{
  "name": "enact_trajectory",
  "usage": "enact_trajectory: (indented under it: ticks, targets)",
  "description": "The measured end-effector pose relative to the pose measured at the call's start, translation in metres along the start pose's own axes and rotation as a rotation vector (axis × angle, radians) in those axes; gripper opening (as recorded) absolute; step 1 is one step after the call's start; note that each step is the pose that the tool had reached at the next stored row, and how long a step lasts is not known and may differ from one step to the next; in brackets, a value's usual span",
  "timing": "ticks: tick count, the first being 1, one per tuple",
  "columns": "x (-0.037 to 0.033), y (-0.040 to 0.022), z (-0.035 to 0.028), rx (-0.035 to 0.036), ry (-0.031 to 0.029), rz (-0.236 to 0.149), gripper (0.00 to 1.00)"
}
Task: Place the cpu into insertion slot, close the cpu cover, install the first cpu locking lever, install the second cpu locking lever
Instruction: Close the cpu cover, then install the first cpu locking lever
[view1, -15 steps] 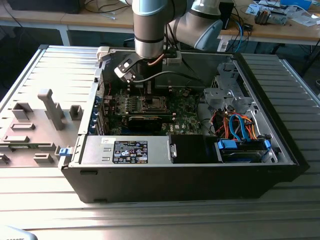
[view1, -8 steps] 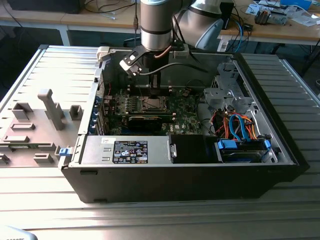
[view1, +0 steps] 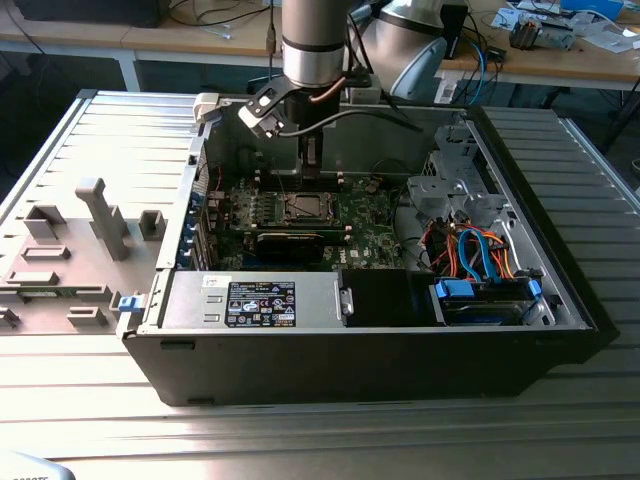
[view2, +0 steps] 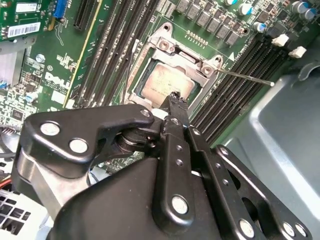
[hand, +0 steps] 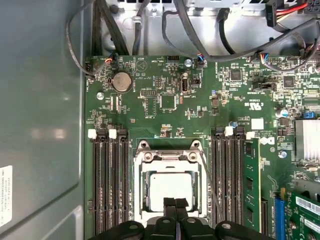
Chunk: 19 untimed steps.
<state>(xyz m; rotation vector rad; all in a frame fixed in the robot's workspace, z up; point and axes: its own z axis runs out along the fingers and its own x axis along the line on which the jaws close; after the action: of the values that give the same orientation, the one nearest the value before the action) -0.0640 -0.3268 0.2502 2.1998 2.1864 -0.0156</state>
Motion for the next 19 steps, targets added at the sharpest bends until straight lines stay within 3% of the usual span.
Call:
enact_trajectory:
  ticks: [3, 12, 15, 19]
  targets:
    - [-0.0002, 0.0001, -0.0048, 0.0000, 0.0000, 0.000, 0.11]
    - [-0.0002, 0.0001, -0.0052, 0.0000, 0.0001, -0.002, 0.11]
    - [-0.0002, 0.0002, -0.0052, -0.0008, 0.0005, -0.023, 0.11]
    - [-0.0002, 0.0001, -0.0052, -0.0029, 0.0017, -0.081, 0.11]
